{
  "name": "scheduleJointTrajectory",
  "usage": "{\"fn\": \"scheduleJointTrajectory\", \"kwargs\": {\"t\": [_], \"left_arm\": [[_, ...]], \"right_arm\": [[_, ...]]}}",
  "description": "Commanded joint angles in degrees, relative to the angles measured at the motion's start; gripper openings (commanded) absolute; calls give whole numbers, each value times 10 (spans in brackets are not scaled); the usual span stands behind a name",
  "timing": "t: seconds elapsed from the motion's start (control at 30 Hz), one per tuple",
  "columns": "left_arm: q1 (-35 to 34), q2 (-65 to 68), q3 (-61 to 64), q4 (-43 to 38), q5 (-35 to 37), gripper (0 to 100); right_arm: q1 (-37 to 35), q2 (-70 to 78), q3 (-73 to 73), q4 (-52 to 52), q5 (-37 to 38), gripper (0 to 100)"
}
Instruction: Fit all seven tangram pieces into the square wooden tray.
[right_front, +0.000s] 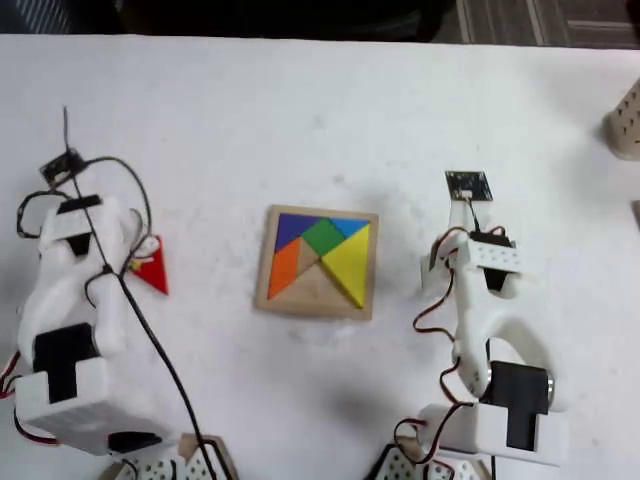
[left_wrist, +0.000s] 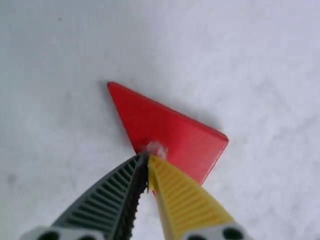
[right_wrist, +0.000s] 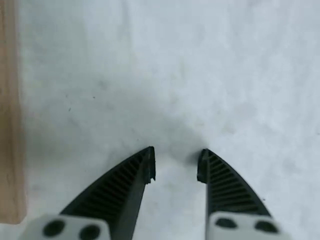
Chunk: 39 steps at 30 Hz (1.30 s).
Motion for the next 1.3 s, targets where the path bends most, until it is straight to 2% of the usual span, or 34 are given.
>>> {"fn": "scheduleJointTrajectory", "kwargs": {"t": [0.0,0.17,0.27,0.47,0.6,0.7,0.8,0.87,0.93,1.0,1.17,1.27], "left_arm": [[25,-7,10,-4,-38,21],[-1,-23,-31,35,-40,21],[-7,-65,-12,46,-40,21],[26,-144,76,-10,-40,22],[25,-183,87,-26,-40,28],[25,-191,87,-28,-20,108],[27,-177,86,-38,61,240],[22,-158,85,-49,90,290],[-3,-126,62,-55,98,266],[-33,-84,19,-44,99,197],[-57,36,-101,43,96,22],[-57,90,-144,68,96,28]], "right_arm": [[-12,0,-11,8,10,137],[-12,0,-11,8,10,137],[-12,0,-11,8,10,137],[-13,0,-11,8,10,137],[-14,0,-11,8,11,137],[-15,0,-11,8,11,137],[-15,0,-11,8,11,137],[-16,0,-11,8,25,137],[-16,0,-11,8,37,137],[-16,0,-11,8,37,137],[-17,0,-11,8,40,137],[-17,0,-11,8,40,137]]}}
